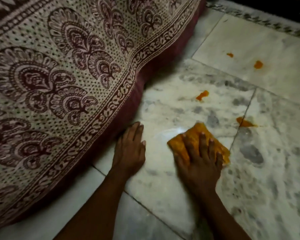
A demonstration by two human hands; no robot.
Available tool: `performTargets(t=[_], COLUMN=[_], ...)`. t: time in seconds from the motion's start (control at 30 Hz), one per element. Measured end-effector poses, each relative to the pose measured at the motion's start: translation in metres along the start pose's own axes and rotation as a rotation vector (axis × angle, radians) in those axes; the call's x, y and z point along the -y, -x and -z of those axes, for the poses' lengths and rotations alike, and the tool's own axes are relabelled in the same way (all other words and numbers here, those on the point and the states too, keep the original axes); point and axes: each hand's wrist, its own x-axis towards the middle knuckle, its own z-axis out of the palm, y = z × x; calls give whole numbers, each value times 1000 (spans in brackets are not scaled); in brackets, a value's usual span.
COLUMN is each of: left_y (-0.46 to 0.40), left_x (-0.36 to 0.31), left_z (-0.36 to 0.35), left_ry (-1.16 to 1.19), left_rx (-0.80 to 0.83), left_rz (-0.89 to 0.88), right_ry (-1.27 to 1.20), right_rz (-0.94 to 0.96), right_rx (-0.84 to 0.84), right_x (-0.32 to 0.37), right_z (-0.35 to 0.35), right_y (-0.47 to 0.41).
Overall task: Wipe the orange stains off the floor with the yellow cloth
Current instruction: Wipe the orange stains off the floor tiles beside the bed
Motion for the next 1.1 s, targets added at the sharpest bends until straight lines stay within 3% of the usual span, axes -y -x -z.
performTargets(t=[0.07, 0.13, 0.23, 0.3, 0.37, 0.47, 0.57, 0.67, 0.73, 0.8, 0.87, 1.0, 1.03, 1.1], left_y=[1, 2, -2, -4, -3, -4, -6, -6, -6, -5, -5, -6, -7, -7], left_x=[5, 7, 10, 10, 8, 7, 7, 9, 5, 7, 9, 12, 12, 12], left_z=[-5, -6, -4, -2, 1, -1, -4, -3, -1, 1, 3, 4, 3, 1], left_ry=[41, 52, 55, 67, 58, 8, -1, -6, -6, -9, 0, 34, 34, 27], left_rx=[-52, -55, 2, 25, 37, 23, 15, 37, 57, 83, 78, 49, 43, 53], left_rz=[37, 61, 38, 25, 5, -21, -53, -85, -119, -190, -260, -263, -268, -271], right_ry=[-49, -81, -72, -45, 5, 77, 2, -14, 9, 24, 86, -9, -58, -84], right_rz=[-182, -248, -15, 172, 221, -92, -388, -147, 99, 211, 102, -420, -446, -262], right_rx=[-97, -142, -140, -94, -31, -79, -167, -128, -38, 24, 50, -26, -10, 173], right_x=[29, 63, 77, 50, 9, -20, 29, 63, 45, 12, -18, 5, 21, 41], right_z=[-23, -34, -24, -6, 8, -3, -30, -35, -16, 5, 13, -12, -15, -20], right_y=[-48, -72, -45, -7, 12, -34, -102, -93, -50, -14, -20, -115, -138, -152])
